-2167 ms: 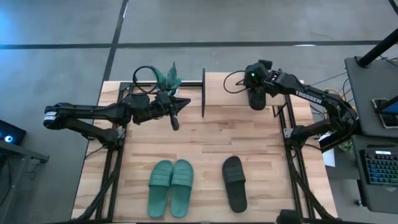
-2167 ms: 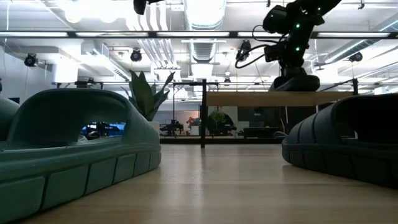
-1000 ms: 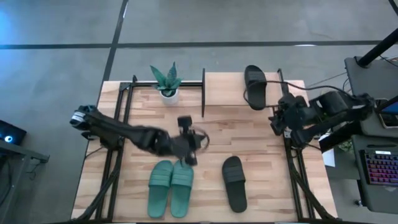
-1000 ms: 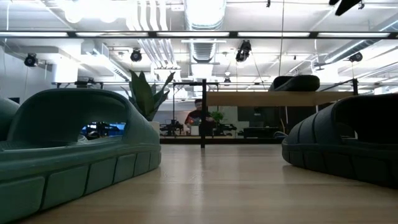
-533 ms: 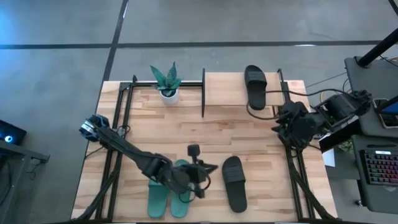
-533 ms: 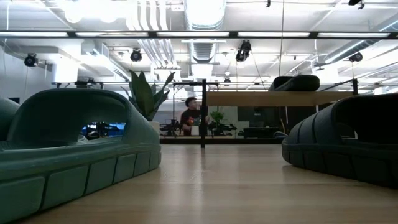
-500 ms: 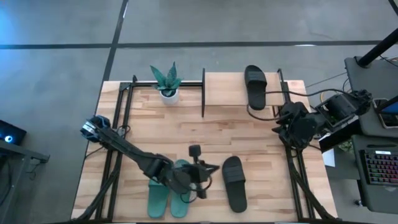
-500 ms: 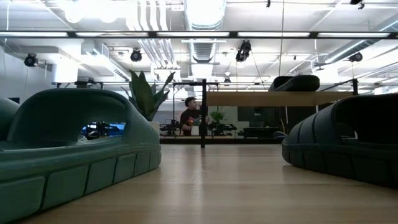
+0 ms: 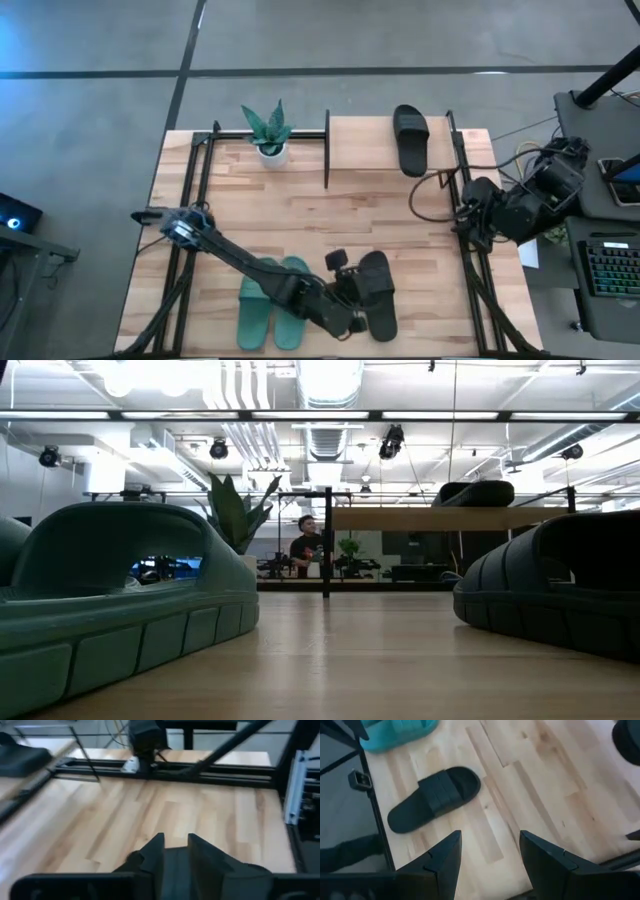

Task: Pick and place slides into the shelf
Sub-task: Put the black slipper on the shelf

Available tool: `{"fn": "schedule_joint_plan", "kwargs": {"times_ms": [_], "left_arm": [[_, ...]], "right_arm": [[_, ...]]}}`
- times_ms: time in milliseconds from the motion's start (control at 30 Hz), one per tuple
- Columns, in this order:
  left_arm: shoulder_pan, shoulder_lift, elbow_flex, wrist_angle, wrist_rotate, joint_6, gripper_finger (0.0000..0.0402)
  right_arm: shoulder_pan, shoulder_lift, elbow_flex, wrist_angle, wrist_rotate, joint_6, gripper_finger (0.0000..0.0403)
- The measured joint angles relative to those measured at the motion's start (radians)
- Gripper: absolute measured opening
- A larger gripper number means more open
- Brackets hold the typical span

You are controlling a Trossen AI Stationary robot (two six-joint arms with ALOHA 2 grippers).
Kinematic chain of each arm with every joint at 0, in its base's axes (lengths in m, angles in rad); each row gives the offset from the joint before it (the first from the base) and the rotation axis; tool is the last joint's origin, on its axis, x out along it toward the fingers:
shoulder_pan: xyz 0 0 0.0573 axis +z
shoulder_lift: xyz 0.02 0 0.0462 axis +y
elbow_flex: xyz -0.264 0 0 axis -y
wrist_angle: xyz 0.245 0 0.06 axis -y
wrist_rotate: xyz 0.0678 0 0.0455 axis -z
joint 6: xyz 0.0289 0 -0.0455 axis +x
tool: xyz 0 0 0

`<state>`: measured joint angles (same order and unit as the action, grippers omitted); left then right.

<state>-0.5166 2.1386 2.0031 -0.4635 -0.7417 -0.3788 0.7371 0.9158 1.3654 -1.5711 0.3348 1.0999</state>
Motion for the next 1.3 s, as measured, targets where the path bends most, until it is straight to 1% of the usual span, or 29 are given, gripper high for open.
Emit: {"fn": "schedule_joint_plan", "kwargs": {"times_ms": [67,167,267,500,767,933,1100,1200,1300], "left_arm": [[-0.004,0.032,0.028,0.002,0.000,0.024,0.0090],[-0.009,0.074,0.051,0.006,0.000,0.068,0.0099],[-0.011,0.109,0.059,0.007,0.006,0.070,0.0100],[-0.013,0.172,0.057,0.002,0.012,0.070,0.0100],[-0.002,0.212,0.054,-0.029,0.081,0.070,0.0100],[0.006,0.217,0.053,-0.052,0.098,0.070,0.0100],[0.024,0.218,0.049,-0.061,0.161,0.070,0.0100],[0.029,0.225,0.047,-0.085,0.154,0.071,0.0100],[0.030,0.226,0.044,-0.105,0.110,0.074,0.0100]], "right_arm": [[0.024,0.001,-0.014,0.000,-0.006,0.000,0.0192],[0.060,0.002,-0.048,0.000,-0.029,0.011,0.0192],[0.099,0.004,-0.091,0.000,-0.049,0.038,0.0192],[0.197,0.004,-0.192,0.000,-0.102,0.156,0.0192],[0.289,0.003,-0.268,0.000,-0.107,0.301,0.0192],[0.313,0.003,-0.290,0.000,-0.107,0.352,0.0192],[0.313,0.004,-0.292,0.000,-0.098,0.374,0.0192],[0.313,0.004,-0.292,0.001,-0.086,0.394,0.0192],[0.313,0.004,-0.292,0.000,-0.072,0.410,0.0192]]}}
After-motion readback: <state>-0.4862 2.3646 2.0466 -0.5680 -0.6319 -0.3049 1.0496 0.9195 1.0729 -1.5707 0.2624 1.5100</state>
